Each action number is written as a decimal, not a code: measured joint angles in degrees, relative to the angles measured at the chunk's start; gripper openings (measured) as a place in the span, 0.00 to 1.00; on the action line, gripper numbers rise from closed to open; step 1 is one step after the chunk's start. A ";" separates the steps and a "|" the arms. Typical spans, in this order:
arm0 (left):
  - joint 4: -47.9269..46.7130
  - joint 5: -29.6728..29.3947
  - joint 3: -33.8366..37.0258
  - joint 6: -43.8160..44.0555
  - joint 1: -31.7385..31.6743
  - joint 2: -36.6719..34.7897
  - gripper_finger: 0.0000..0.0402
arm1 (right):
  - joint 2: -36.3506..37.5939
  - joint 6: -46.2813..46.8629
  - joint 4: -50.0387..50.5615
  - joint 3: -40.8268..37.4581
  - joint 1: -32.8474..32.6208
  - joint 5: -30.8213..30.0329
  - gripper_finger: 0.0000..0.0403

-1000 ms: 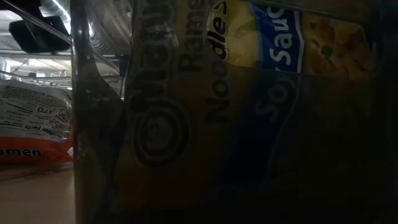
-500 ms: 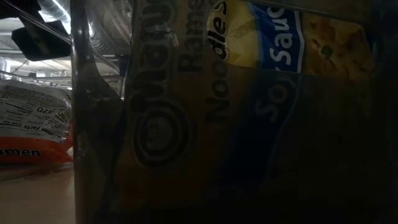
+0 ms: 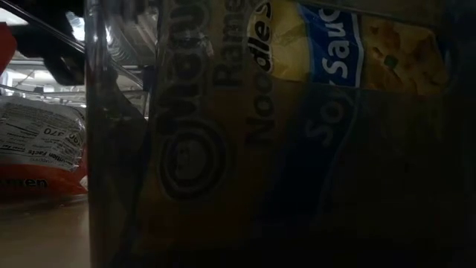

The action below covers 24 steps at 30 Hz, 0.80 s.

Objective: Sort Maruchan noodles
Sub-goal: Put the orange noodle pack into the left transparent bin

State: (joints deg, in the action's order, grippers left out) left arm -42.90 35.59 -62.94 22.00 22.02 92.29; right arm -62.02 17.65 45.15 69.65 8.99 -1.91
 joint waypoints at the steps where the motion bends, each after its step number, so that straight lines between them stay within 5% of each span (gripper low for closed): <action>1: -0.61 0.02 0.00 -0.07 -0.68 -0.07 0.39 | 0.00 0.00 0.00 0.00 0.00 0.00 0.14; 9: -4.29 -3.43 0.07 -1.44 -10.39 -9.53 0.38 | 0.00 -0.20 0.17 0.00 0.02 -5.91 0.14; 13: -4.98 -11.33 0.07 0.39 -18.97 -17.93 0.38 | -0.82 1.01 4.23 0.07 0.28 -14.35 0.18; 16: -2.14 -18.52 0.07 3.16 -25.28 -22.37 0.38 | -2.75 1.92 9.38 0.07 2.75 -15.33 0.28; 24: 11.28 -21.64 0.07 4.89 -34.20 -25.82 0.43 | -13.79 6.79 20.31 -1.38 7.78 -19.67 0.67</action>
State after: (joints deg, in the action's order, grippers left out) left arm -31.62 13.95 -62.87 26.88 -12.18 66.47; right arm -75.81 24.44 65.45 68.26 16.78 -21.59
